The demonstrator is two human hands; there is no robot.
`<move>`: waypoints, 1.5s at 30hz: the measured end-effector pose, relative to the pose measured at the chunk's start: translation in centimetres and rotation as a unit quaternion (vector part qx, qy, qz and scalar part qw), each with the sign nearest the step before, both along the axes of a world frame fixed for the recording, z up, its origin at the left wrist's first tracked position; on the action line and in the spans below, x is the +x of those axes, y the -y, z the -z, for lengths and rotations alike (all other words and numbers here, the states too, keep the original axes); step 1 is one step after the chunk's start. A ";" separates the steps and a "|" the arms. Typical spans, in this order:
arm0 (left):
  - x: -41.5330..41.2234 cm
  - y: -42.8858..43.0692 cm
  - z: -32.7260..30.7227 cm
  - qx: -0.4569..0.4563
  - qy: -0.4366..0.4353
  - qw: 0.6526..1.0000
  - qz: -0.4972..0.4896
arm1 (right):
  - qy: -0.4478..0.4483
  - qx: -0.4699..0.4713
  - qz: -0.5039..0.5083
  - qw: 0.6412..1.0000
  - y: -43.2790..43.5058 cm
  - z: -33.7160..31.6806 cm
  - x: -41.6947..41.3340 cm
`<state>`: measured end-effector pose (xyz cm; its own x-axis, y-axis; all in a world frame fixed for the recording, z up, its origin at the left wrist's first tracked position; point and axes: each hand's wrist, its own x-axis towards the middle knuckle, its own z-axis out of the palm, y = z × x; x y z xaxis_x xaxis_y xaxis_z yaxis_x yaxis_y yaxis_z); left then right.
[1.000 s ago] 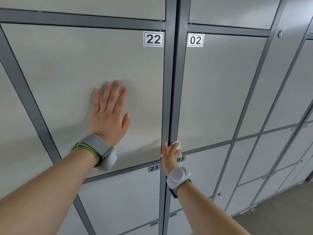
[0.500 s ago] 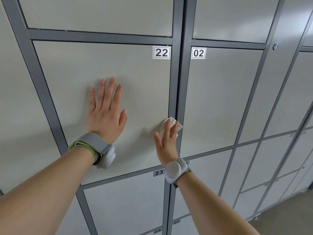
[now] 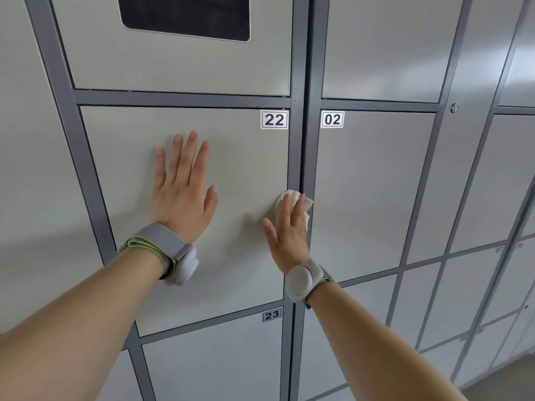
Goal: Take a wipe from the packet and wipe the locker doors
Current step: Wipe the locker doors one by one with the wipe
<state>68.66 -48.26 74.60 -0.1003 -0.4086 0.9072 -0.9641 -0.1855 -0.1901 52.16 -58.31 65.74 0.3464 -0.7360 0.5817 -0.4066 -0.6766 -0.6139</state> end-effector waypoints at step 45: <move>-1.3 3.1 -15.6 -0.125 0.045 0.989 -0.068 | -0.031 -0.395 0.037 0.917 6.6 -20.5 0.2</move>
